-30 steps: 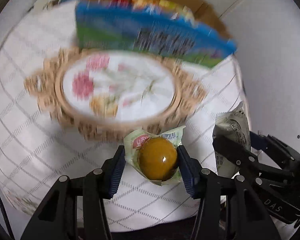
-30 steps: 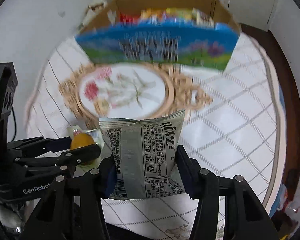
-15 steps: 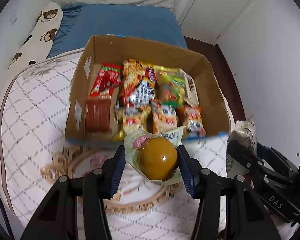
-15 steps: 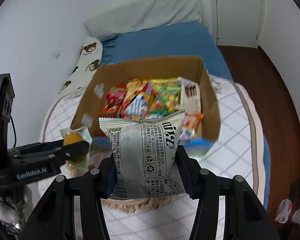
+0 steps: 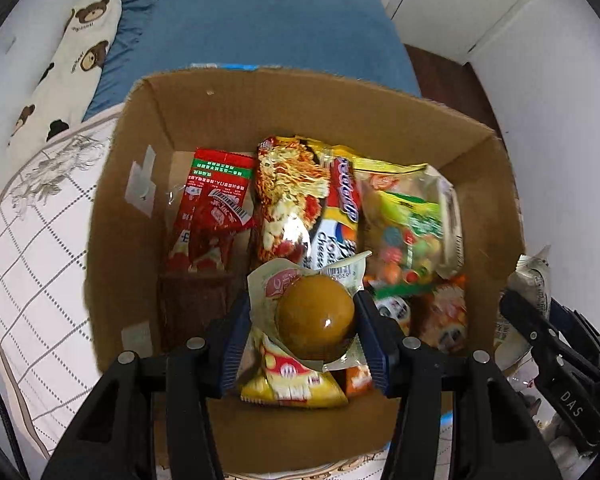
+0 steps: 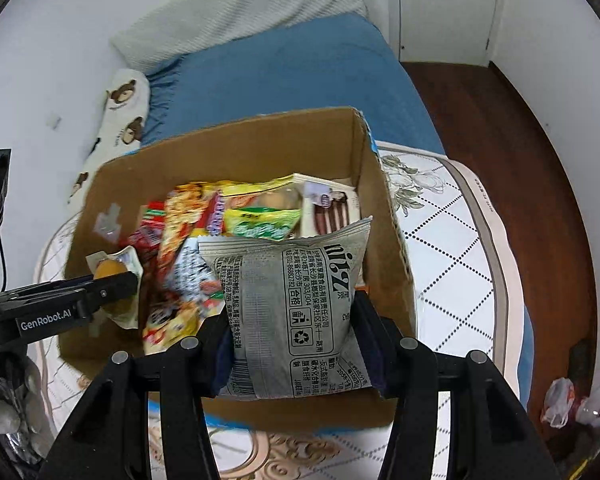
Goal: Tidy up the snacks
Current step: 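Carry both packs into the cardboard box and open both tools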
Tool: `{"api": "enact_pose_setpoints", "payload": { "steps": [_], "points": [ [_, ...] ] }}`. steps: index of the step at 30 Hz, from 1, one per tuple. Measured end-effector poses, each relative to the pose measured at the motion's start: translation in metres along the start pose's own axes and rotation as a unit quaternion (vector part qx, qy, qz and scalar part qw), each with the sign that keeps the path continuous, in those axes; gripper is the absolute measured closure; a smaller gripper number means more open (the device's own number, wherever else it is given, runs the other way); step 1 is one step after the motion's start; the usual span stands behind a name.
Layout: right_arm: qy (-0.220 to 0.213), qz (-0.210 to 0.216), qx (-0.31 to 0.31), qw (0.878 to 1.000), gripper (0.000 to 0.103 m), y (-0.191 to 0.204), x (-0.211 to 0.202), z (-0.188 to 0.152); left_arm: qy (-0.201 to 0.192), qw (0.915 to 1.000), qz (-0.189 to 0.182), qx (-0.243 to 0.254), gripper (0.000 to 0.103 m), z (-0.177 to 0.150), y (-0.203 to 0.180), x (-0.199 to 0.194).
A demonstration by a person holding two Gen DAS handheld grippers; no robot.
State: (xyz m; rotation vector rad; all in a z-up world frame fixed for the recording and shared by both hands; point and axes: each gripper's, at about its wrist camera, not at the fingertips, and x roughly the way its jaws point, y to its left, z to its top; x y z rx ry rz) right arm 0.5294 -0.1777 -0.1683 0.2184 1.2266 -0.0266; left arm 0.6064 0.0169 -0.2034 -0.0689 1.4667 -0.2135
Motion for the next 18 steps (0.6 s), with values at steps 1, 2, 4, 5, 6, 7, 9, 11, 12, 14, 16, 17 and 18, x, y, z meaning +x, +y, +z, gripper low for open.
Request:
{"api": "enact_pose_setpoints", "payload": {
  "steps": [1, 2, 4, 5, 6, 7, 9, 11, 12, 14, 16, 17, 18],
  "points": [
    [0.003, -0.002, 0.002, 1.000, 0.047, -0.002, 0.005, 0.003, 0.004, 1.0000, 0.001, -0.002, 0.054, 0.004, 0.001, 0.005],
    [0.007, -0.006, 0.003, 1.000, 0.047, -0.003, 0.011, 0.005, 0.008, 1.0000, 0.002, -0.004, 0.054, 0.007, 0.002, 0.010],
    [0.012, -0.011, 0.005, 1.000, 0.047, -0.005, 0.021, 0.010, 0.014, 0.9999, 0.004, -0.003, 0.054, 0.011, 0.003, 0.016],
    [0.014, -0.013, 0.006, 1.000, 0.047, -0.006, 0.025, 0.011, 0.015, 0.9999, 0.006, -0.003, 0.054, 0.012, 0.003, 0.019],
    [0.017, -0.016, 0.006, 1.000, 0.047, -0.007, 0.029, 0.013, 0.015, 0.9999, 0.006, -0.003, 0.054, 0.013, 0.003, 0.020],
    [0.018, -0.017, 0.006, 1.000, 0.047, -0.007, 0.032, 0.014, 0.017, 0.9998, 0.006, -0.003, 0.054, 0.014, 0.003, 0.023],
    [0.020, -0.019, 0.007, 1.000, 0.047, -0.007, 0.036, 0.017, 0.018, 0.9998, 0.008, -0.003, 0.054, 0.015, 0.002, 0.025],
    [0.022, -0.021, 0.006, 1.000, 0.047, -0.006, 0.039, 0.018, 0.016, 0.9998, 0.012, 0.000, 0.053, 0.017, 0.002, 0.026],
    [0.026, -0.021, 0.007, 0.999, 0.047, -0.006, 0.042, 0.019, 0.015, 0.9997, 0.017, 0.000, 0.053, 0.018, 0.002, 0.026],
    [0.041, -0.021, 0.011, 0.999, 0.043, -0.005, 0.048, 0.020, 0.014, 0.9994, 0.031, -0.003, 0.053, 0.020, 0.003, 0.028],
    [0.044, -0.023, 0.011, 0.999, 0.023, -0.004, 0.049, 0.020, 0.014, 0.9995, 0.028, -0.007, 0.053, 0.021, 0.005, 0.028],
    [0.042, -0.027, 0.008, 0.999, 0.013, -0.003, 0.048, 0.020, 0.012, 0.9995, 0.027, -0.012, 0.053, 0.022, 0.007, 0.027],
    [0.042, -0.032, 0.004, 0.999, 0.010, -0.001, 0.048, 0.020, 0.010, 0.9994, 0.026, -0.017, 0.049, 0.023, 0.009, 0.026]
  ]
}}
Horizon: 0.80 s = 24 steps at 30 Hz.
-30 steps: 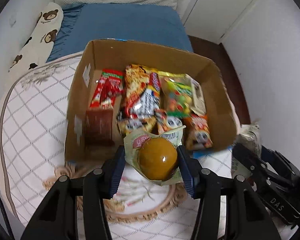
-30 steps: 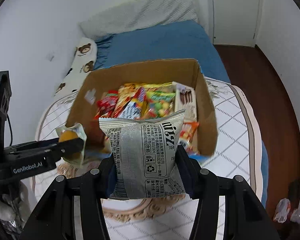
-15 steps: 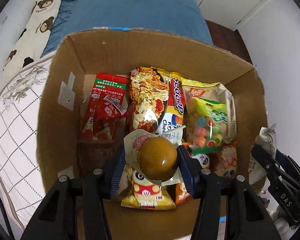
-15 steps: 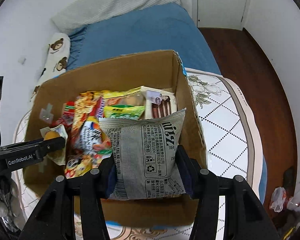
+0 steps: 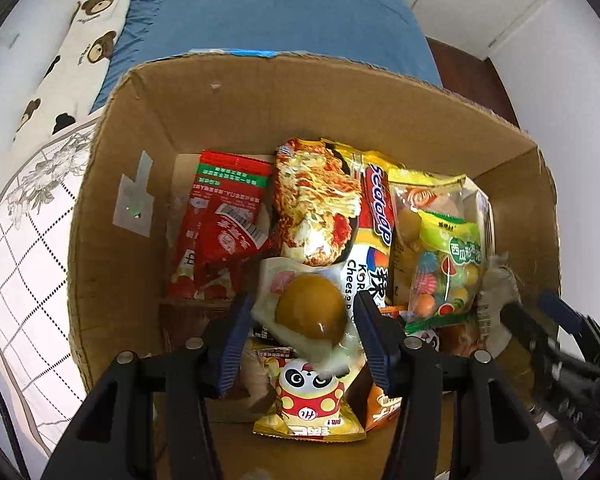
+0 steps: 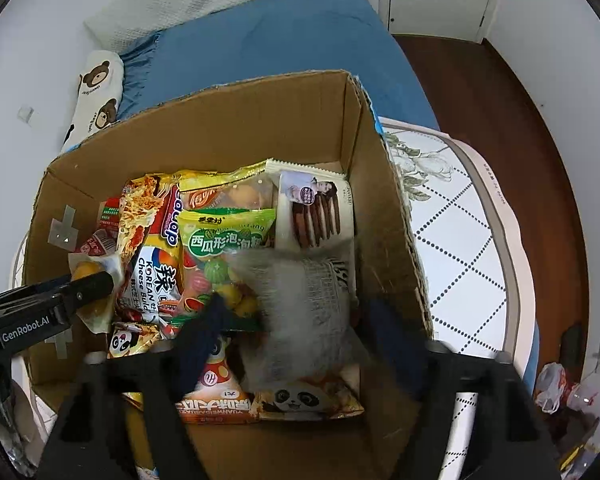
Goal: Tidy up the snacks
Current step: 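Carry both packs into the cardboard box and open both tools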
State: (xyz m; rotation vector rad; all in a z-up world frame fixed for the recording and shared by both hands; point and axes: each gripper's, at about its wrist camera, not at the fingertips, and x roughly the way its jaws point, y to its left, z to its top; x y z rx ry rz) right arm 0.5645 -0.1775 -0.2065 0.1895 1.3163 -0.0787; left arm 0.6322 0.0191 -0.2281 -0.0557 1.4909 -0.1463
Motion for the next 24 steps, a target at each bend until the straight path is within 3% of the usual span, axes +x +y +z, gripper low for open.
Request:
{"api": "enact_pose_setpoints", "payload": {
  "steps": [1, 3, 4, 9, 18, 24],
  "points": [
    [0.001, -0.003, -0.001, 1.000, 0.006, 0.002, -0.001, 0.000, -0.003, 1.0000, 0.001, -0.003, 0.044, 0.001, 0.001, -0.001],
    [0.008, -0.009, -0.003, 1.000, 0.004, 0.005, -0.001, 0.001, -0.006, 0.9999, 0.012, -0.002, 0.016, 0.002, 0.002, -0.003],
    [0.007, -0.010, -0.005, 1.000, 0.004, 0.007, -0.001, 0.001, -0.011, 0.9998, 0.017, 0.000, 0.014, 0.002, 0.001, -0.004],
    [-0.002, -0.017, -0.009, 1.000, 0.004, 0.011, -0.008, -0.001, -0.023, 0.9994, 0.025, 0.008, 0.006, -0.001, 0.000, -0.012],
    [-0.025, -0.021, -0.014, 0.999, 0.004, 0.015, -0.031, -0.013, -0.045, 0.9987, 0.023, 0.011, 0.006, -0.020, -0.001, -0.032],
    [-0.059, -0.028, -0.031, 0.997, 0.004, 0.023, -0.060, -0.028, -0.085, 0.9960, 0.025, 0.012, 0.006, -0.043, -0.001, -0.057]
  ]
}}
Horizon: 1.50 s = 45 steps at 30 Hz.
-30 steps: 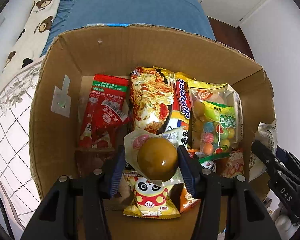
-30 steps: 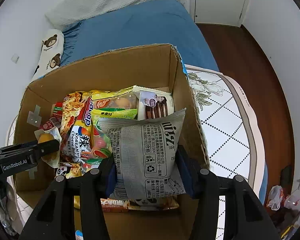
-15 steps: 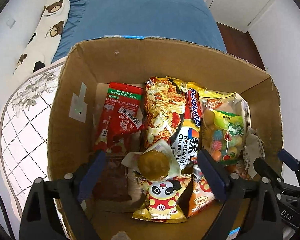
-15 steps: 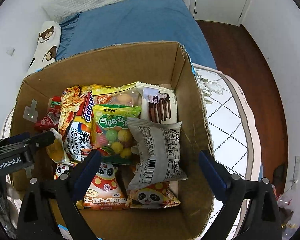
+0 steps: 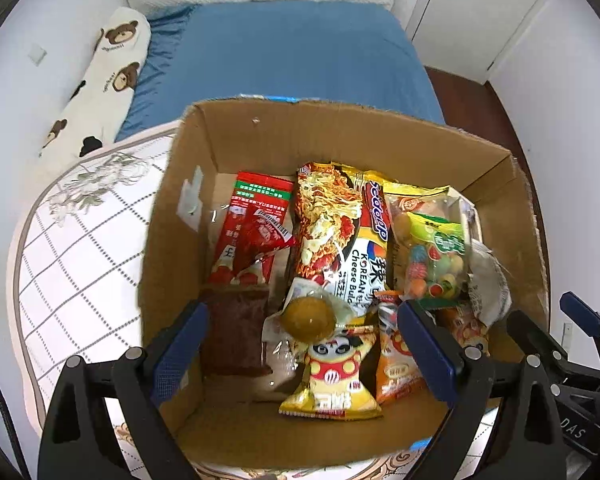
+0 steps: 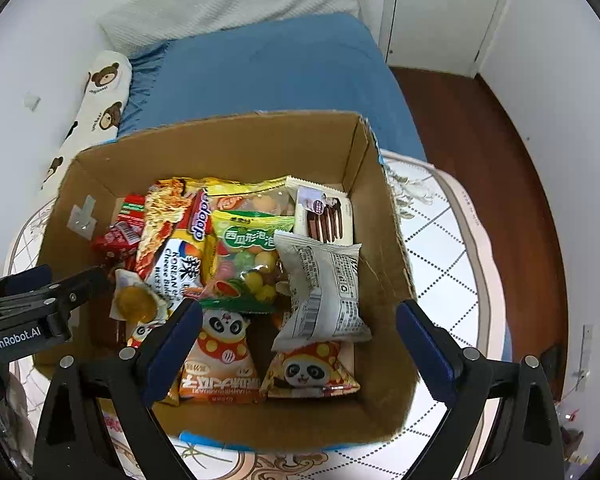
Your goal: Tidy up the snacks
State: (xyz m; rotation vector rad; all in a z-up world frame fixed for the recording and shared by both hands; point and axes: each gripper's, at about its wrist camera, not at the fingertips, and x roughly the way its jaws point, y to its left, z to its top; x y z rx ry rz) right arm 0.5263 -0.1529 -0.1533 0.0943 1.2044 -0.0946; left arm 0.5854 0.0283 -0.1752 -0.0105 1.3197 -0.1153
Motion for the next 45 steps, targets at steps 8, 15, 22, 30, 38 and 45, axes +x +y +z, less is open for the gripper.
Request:
{"api": "enact_pose_setpoints", "payload": {
  "steps": [8, 15, 22, 30, 38, 45],
  "points": [
    [-0.043, 0.007, -0.004, 0.999, 0.004, 0.002, -0.050, -0.029, -0.052, 0.9986, -0.009, -0.008, 0.006, -0.041, 0.001, -0.051],
    [-0.083, 0.014, -0.010, 0.996, 0.003, 0.000, -0.102, -0.067, -0.102, 0.9948, -0.004, -0.009, 0.006, -0.080, 0.002, -0.101],
    [-0.128, 0.012, -0.020, 0.992, 0.002, 0.002, -0.152, -0.107, -0.169, 0.9853, 0.020, -0.005, 0.006, -0.130, -0.001, -0.153],
    [-0.170, 0.018, -0.026, 0.985, 0.001, 0.000, -0.208, -0.161, -0.202, 0.9793, 0.017, -0.004, 0.006, -0.185, -0.002, -0.191],
    [-0.201, 0.015, -0.028, 0.979, 0.000, 0.001, -0.251, -0.208, -0.230, 0.9716, 0.051, 0.020, 0.006, -0.228, -0.008, -0.221],
    [-0.225, 0.012, -0.029, 0.974, 0.000, 0.002, -0.282, -0.236, -0.244, 0.9684, 0.046, 0.023, 0.006, -0.260, -0.007, -0.238]
  ]
}}
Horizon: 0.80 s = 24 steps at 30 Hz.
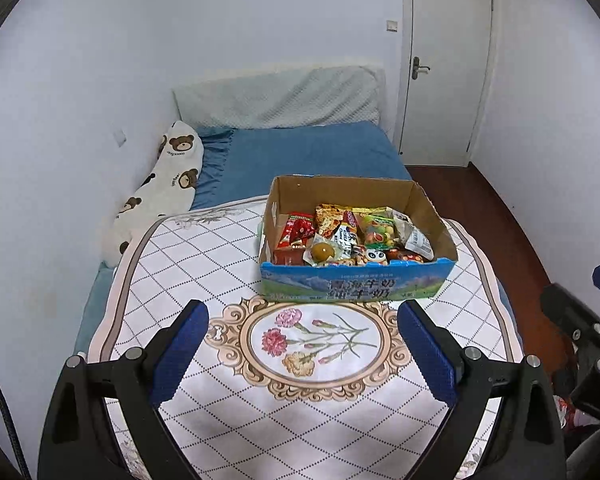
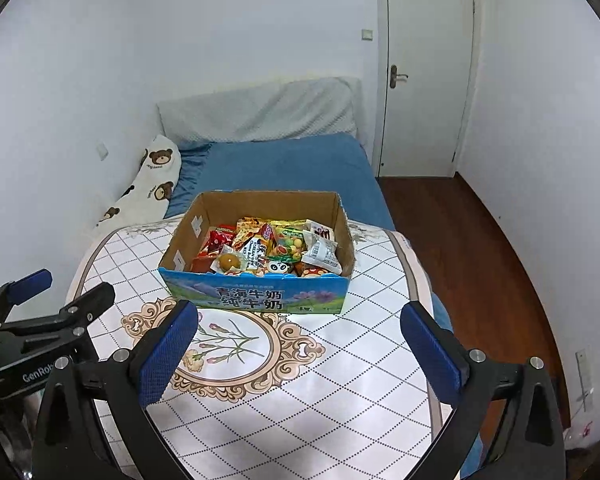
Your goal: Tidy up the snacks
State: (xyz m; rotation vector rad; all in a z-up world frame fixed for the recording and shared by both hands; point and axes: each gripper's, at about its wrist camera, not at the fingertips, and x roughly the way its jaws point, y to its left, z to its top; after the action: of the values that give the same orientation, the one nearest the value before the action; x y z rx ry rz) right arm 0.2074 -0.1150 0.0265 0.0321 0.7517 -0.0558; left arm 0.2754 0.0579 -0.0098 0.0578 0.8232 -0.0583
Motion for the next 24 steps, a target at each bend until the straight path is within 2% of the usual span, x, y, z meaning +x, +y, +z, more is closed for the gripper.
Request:
{"api": "enact_pose_setpoints", "payload": {
  "steps": [11, 21, 24],
  "points": [
    [-0.028, -0.004, -0.008, 1.000, 0.000, 0.001, -0.034, -0.002, -0.023, 0.9996, -0.003, -0.013, 0.006, -0.011, 0.007, -0.030],
    [-0.027, -0.014, -0.003, 1.000, 0.000, -0.006, -0.021, 0.001, -0.033, 0.9992, 0.000, -0.023, 0.006, -0.009, 0.007, -0.024],
    [-0.019, -0.019, 0.002, 1.000, 0.000, -0.009, -0.006, 0.003, -0.028, 0.9994, 0.000, -0.018, 0.000, -0.005, 0.004, -0.010]
  ]
}}
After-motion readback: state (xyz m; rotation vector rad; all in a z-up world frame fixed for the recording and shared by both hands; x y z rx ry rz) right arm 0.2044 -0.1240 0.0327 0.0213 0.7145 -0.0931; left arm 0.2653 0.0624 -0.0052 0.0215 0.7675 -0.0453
